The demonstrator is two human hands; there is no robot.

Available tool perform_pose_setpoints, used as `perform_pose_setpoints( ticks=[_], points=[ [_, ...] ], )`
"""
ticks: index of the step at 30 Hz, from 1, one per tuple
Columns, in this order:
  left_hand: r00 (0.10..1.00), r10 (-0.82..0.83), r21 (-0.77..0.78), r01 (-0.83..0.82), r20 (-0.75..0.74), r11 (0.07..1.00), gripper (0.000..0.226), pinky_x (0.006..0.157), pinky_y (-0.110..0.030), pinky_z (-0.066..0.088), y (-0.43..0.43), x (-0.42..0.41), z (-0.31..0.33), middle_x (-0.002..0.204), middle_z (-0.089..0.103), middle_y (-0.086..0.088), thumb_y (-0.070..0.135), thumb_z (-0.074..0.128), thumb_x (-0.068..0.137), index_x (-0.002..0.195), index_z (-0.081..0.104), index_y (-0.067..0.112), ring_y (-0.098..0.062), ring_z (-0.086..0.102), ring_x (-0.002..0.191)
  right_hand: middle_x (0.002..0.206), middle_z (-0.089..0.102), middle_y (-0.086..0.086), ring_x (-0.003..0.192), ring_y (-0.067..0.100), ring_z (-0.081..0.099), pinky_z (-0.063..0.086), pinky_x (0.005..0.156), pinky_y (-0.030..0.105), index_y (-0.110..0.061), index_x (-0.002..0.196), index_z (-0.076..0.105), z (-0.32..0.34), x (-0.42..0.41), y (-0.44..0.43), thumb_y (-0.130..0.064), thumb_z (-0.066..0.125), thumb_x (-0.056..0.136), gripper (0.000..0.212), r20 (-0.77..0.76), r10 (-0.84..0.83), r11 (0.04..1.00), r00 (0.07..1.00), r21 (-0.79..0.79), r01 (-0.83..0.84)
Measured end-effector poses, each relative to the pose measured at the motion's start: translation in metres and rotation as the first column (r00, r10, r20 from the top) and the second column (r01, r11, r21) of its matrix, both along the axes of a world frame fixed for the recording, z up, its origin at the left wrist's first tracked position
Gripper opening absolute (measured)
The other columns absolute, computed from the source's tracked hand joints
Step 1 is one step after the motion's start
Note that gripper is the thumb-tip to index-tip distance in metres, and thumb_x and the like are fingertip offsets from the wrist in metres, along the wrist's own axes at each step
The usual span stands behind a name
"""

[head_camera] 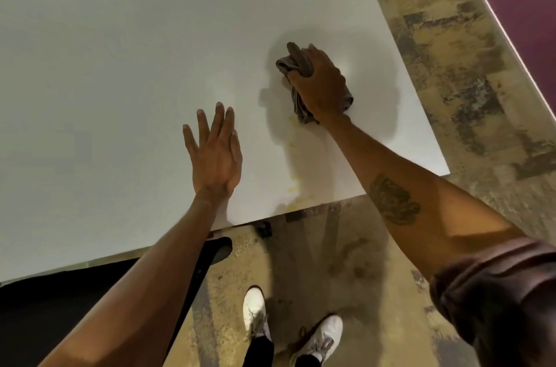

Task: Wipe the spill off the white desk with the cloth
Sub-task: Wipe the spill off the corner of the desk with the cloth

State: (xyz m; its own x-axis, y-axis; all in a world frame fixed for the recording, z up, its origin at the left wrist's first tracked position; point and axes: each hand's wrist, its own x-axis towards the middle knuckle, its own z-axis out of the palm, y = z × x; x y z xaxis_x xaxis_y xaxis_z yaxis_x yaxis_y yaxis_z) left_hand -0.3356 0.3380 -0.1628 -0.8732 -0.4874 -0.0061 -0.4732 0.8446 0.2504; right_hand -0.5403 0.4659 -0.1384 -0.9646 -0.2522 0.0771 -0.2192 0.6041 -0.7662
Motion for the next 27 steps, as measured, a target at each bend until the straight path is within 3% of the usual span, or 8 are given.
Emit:
perform_pose_setpoints(
  ticks=[7,11,14,17,23,27],
  points=[
    [1.000,0.008,0.014,-0.008,-0.008,1.000,0.053,0.126,-0.060,0.004,0.002,0.002,0.000,0.170,0.020,0.002,0.033,0.017,0.110,0.162,0.024,0.021,-0.032,0.008,0.159,0.143,0.056,-0.010,0.124,0.017,0.058,0.046,0.105,0.034,-0.026,0.135,0.058,0.013,0.023,0.026,-0.038,0.069,0.083,0.055,0.037,0.367,0.917,0.929,0.150,-0.369],
    [1.000,0.004,0.010,-0.004,0.005,1.000,0.053,0.126,-0.061,0.005,0.001,0.001,-0.001,0.171,0.019,0.002,0.031,0.019,0.110,0.162,0.023,0.021,-0.032,0.008,0.159,0.146,0.053,-0.006,0.133,0.016,0.051,0.044,0.109,0.038,-0.027,0.138,0.056,0.014,0.051,0.045,-0.041,0.065,0.084,0.057,0.046,0.566,0.798,0.823,0.218,-0.561],
    [1.000,-0.001,-0.004,0.002,0.019,1.000,0.053,0.126,-0.061,0.006,0.000,0.002,-0.002,0.171,0.018,0.003,0.030,0.020,0.110,0.162,0.021,0.022,-0.032,0.008,0.159,0.144,0.056,-0.002,0.136,0.017,0.048,0.041,0.112,0.035,-0.025,0.135,0.061,0.010,0.077,0.062,-0.032,0.068,0.085,0.051,0.007,0.693,0.701,0.720,0.225,-0.677],
    [1.000,0.004,0.003,-0.004,0.031,1.000,0.053,0.125,-0.062,0.007,0.000,0.004,0.000,0.171,0.019,0.003,0.030,0.020,0.110,0.162,0.021,0.022,-0.032,0.009,0.159,0.138,0.061,0.002,0.135,0.017,0.050,0.042,0.113,0.039,-0.017,0.130,0.065,0.006,0.102,0.074,-0.026,0.073,0.084,0.048,-0.029,0.746,0.657,0.665,0.193,-0.728],
    [0.999,-0.005,0.012,0.005,0.042,1.000,0.052,0.125,-0.063,0.006,0.003,0.003,0.007,0.171,0.019,0.002,0.029,0.020,0.110,0.162,0.022,0.021,-0.034,0.008,0.158,0.134,0.064,-0.002,0.135,0.007,0.049,0.039,0.115,0.031,-0.019,0.128,0.067,0.007,0.148,0.095,-0.029,0.064,0.079,0.050,-0.038,0.733,0.678,0.679,0.125,-0.724],
    [0.999,-0.007,0.021,0.006,0.037,1.000,0.052,0.125,-0.063,0.005,0.003,0.004,0.008,0.170,0.020,0.002,0.030,0.019,0.110,0.161,0.023,0.021,-0.035,0.009,0.158,0.135,0.064,0.002,0.135,0.013,0.051,0.038,0.116,0.032,-0.015,0.128,0.066,0.003,0.175,0.108,-0.024,0.066,0.078,0.051,-0.083,0.755,0.656,0.651,0.135,-0.743]
  ],
)
